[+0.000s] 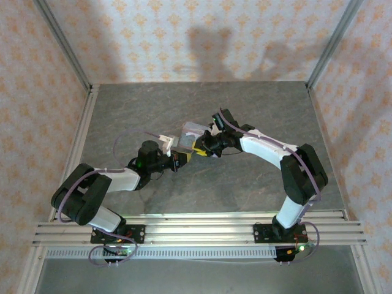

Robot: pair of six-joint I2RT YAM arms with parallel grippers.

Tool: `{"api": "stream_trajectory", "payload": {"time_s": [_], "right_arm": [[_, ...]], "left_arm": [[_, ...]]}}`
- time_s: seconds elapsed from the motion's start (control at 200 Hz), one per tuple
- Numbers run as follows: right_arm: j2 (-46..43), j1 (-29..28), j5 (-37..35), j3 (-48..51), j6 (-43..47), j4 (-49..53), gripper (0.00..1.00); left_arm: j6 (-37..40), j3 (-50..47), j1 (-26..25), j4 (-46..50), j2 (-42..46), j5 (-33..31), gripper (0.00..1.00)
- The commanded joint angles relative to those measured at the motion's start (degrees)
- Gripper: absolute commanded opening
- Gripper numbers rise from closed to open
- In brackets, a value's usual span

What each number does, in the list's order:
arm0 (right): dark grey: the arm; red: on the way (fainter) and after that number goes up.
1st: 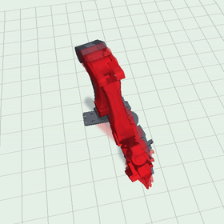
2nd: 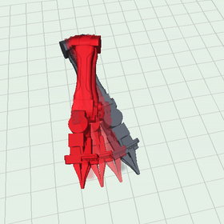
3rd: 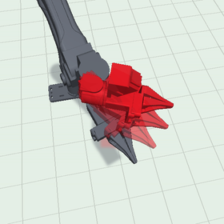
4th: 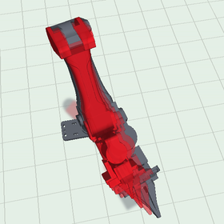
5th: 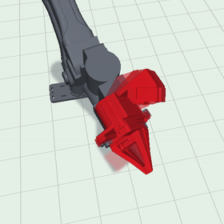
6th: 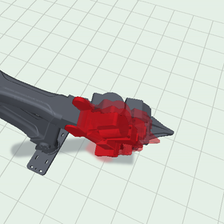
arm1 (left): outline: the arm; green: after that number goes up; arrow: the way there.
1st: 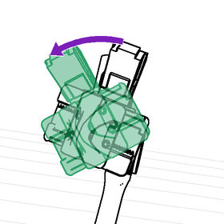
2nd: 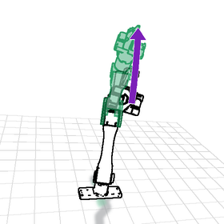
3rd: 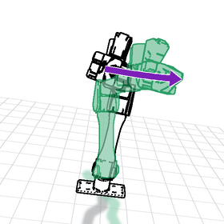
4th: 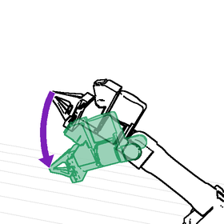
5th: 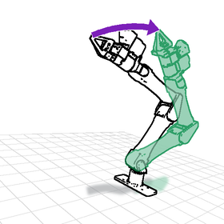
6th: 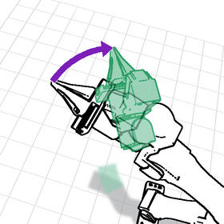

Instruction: Unlock a padlock with a key

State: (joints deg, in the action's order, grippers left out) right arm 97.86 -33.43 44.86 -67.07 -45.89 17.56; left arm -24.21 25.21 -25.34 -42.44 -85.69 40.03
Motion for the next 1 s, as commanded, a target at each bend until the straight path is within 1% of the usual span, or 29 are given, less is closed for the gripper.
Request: {"api": "stream_trajectory", "payload": {"time_s": [0.0,0.245,0.586,0.996], "right_arm": [[-0.1,-0.6,0.4,-1.2,0.1,-0.2,0.0],[0.0,-0.7,0.4,-1.1,0.2,-0.2,0.0],[-0.2,-0.6,0.1,-1.0,0.5,0.2,0.0],[-0.4,-0.6,-0.2,-1.0,0.1,-0.2,0.0]], "left_arm": [[-0.7,1.8,0.6,-4.0,-0.8,1.0,0.0],[-1.4,1.8,0.7,-5.2,-1.3,2.0,0.0],[-1.2,0.0,0.6,-4.6,0.7,1.5,0.0],[-1.2,-0.8,0.7,-4.9,0.1,1.5,0.0]]}}
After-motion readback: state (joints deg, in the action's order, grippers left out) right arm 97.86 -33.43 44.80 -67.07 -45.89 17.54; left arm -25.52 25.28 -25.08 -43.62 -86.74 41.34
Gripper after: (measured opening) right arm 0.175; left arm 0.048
